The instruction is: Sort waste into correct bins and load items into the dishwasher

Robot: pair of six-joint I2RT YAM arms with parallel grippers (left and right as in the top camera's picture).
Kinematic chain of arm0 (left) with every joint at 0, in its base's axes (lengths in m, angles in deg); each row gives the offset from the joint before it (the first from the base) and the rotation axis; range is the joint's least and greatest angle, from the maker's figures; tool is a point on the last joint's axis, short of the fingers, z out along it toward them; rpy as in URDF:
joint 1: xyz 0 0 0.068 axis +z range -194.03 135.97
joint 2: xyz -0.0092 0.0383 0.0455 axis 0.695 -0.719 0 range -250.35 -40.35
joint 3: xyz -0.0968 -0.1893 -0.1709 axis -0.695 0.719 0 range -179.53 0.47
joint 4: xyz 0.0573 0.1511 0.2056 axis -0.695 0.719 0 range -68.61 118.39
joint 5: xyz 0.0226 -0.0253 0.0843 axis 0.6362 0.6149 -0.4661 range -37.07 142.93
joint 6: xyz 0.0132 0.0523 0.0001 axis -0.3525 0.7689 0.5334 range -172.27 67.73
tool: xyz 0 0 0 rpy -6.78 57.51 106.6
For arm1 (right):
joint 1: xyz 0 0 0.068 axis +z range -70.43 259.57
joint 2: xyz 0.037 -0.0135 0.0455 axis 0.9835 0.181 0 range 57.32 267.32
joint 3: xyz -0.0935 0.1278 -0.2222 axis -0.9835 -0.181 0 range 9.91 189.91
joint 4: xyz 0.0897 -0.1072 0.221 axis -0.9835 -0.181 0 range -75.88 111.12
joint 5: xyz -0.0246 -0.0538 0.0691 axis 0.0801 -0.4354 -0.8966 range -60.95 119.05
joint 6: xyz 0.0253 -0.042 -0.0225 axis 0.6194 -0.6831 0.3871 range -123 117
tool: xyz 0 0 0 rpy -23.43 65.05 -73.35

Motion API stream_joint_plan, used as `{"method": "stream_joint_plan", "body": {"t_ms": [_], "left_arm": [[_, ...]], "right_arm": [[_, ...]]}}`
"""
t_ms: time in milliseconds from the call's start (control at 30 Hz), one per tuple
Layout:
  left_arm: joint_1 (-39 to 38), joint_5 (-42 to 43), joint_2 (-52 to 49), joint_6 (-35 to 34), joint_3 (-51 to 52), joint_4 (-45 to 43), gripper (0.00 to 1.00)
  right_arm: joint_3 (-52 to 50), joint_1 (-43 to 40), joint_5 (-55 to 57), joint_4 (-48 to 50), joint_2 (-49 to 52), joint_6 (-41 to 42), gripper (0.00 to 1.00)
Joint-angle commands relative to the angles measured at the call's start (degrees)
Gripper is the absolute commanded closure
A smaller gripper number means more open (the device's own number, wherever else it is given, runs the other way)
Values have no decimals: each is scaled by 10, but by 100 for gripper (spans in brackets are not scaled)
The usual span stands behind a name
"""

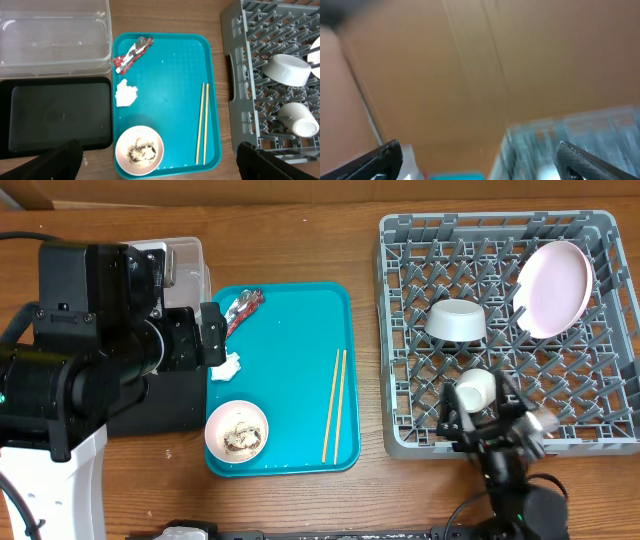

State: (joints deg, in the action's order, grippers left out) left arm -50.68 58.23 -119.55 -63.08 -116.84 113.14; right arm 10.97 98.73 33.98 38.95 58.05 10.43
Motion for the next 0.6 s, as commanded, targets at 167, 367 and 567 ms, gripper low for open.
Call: {"method": "stream_joint_plan", "body": {"t_ms": [167, 367, 567], "left_arm": [[-1, -4, -2, -10, -4, -1, 0], [-1, -4, -2, -10, -4, -1, 0], [-1, -4, -2, -10, -4, -1, 0]], "right_arm": [[-6, 4, -27, 21, -5, 5, 0], [23, 5, -38, -54, -5, 33, 0], [198, 7, -31, -243, 59, 11, 0]]}}
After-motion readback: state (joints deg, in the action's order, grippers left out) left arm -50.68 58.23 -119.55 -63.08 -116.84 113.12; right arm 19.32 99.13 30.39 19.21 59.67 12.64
